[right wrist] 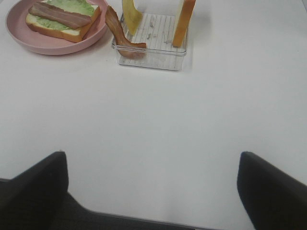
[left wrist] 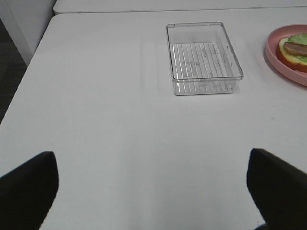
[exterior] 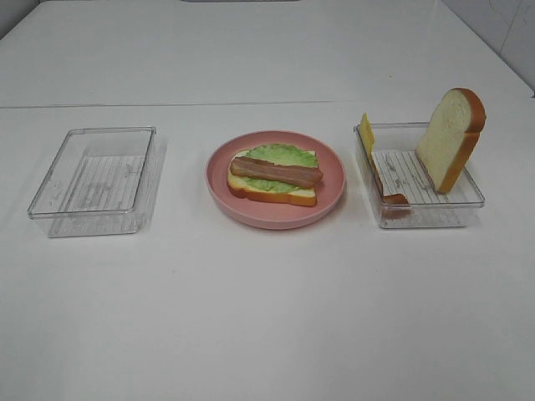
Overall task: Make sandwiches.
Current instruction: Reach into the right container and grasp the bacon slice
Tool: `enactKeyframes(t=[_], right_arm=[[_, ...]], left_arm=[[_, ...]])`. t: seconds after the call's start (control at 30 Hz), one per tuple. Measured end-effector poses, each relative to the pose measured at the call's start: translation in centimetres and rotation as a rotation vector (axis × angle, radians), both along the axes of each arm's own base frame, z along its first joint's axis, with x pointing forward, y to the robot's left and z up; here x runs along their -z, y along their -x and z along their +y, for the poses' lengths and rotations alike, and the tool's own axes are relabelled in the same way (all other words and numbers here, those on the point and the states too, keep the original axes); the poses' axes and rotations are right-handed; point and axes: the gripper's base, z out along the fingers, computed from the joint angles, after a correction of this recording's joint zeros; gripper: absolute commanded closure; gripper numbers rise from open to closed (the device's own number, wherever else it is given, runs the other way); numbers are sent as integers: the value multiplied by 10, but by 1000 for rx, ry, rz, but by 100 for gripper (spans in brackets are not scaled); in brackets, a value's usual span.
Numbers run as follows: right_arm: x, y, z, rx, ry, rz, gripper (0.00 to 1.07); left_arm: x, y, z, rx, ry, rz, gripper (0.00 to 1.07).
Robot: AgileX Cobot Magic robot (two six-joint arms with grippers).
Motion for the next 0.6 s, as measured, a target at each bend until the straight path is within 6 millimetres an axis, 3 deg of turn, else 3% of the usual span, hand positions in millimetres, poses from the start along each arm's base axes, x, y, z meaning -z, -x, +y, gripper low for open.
enactKeyframes(t=[0.6], right_arm=[[0, 0, 0, 0, 0, 0, 14]], left_arm=[[0, 0, 0, 0, 0, 0, 6]])
